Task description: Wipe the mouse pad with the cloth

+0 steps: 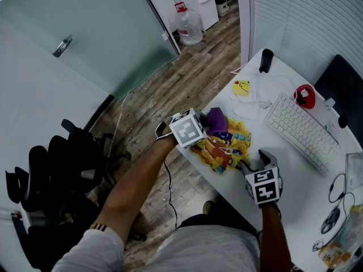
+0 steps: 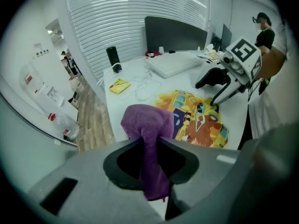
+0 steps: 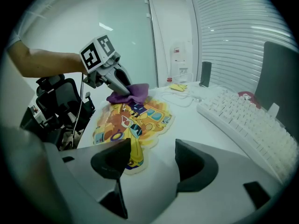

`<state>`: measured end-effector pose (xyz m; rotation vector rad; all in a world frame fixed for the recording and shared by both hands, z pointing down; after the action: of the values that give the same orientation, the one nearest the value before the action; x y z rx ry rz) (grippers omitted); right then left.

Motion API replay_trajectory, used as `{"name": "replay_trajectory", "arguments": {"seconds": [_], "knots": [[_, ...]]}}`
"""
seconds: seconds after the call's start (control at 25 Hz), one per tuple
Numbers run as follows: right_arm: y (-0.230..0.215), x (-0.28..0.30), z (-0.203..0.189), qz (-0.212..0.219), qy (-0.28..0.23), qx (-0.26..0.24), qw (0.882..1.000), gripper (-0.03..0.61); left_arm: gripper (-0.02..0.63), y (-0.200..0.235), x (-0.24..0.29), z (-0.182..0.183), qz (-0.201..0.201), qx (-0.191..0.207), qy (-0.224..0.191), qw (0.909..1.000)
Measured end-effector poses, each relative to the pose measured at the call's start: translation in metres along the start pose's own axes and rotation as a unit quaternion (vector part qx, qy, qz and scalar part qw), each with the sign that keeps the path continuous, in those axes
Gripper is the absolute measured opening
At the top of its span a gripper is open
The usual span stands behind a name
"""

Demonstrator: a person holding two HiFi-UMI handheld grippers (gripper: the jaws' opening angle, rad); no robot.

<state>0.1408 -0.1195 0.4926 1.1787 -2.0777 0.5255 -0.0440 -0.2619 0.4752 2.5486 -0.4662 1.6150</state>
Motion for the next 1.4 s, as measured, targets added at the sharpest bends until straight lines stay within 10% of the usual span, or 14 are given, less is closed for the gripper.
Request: {"name": "replay_trajectory", "arguments": {"seconds": [0.44,0.84,1.4], "knots": [[0.0,0.0,-0.001,0.003,-0.004,0.001,1.0,0.258,0.082,0.019,-0.03,-0.051,0.041,-0.067,0.01,0.9968],[0.0,0.001,-0.003,0.002,-0.011,-0.001,1.0,0.258,0.083,-0.065,-0.037,0.017,-0.008,0.012,-0.059,0.9982],[0.002,0.0,-0.003,0.0,-0.015,-0.004,1.0,0.258,0.083,-0.125,0.022,0.071,-0.092,0.085,0.013,0.9921]]}}
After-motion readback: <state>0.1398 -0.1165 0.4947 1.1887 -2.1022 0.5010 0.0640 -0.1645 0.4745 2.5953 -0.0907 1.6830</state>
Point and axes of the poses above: the fingertips, and each gripper's own axes: x forward along the fingers, y to its left, z out of its top, the point moved 7 cm from there along -x, backward along the fingers, and after that the axes turned 3 degrees about -x, right-handed, at the moved point
